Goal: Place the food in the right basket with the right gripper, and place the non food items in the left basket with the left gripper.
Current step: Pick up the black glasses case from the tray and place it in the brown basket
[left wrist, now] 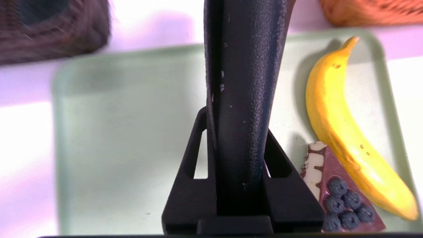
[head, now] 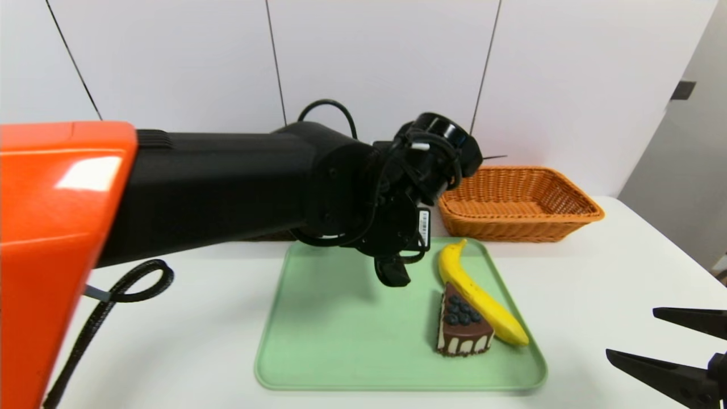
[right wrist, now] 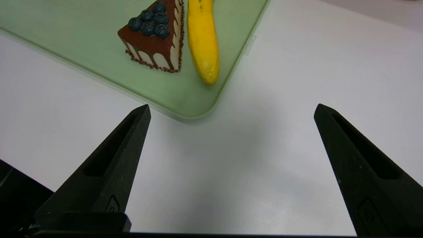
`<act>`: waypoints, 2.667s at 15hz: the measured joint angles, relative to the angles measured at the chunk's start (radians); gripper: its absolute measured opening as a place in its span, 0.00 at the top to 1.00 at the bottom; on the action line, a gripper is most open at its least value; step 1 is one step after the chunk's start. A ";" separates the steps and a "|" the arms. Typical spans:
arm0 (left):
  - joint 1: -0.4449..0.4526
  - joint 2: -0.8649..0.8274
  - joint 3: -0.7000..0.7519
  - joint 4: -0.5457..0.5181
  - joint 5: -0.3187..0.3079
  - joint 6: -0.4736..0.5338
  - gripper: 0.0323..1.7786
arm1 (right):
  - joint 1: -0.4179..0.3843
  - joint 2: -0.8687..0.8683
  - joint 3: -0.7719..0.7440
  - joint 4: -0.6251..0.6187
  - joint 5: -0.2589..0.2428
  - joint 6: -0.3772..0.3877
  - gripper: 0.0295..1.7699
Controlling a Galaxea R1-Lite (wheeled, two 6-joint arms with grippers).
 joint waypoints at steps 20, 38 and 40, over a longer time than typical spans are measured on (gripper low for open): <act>0.554 -0.072 0.004 -0.254 -0.309 1.004 0.83 | -0.001 -0.004 0.008 0.000 0.000 0.000 0.03; 0.553 0.010 0.115 -0.334 -0.318 1.124 0.83 | -0.026 -0.004 0.027 -0.002 0.001 -0.001 0.03; 0.554 0.011 0.117 -0.333 -0.318 1.123 0.74 | -0.027 -0.004 0.027 -0.001 0.001 0.000 0.03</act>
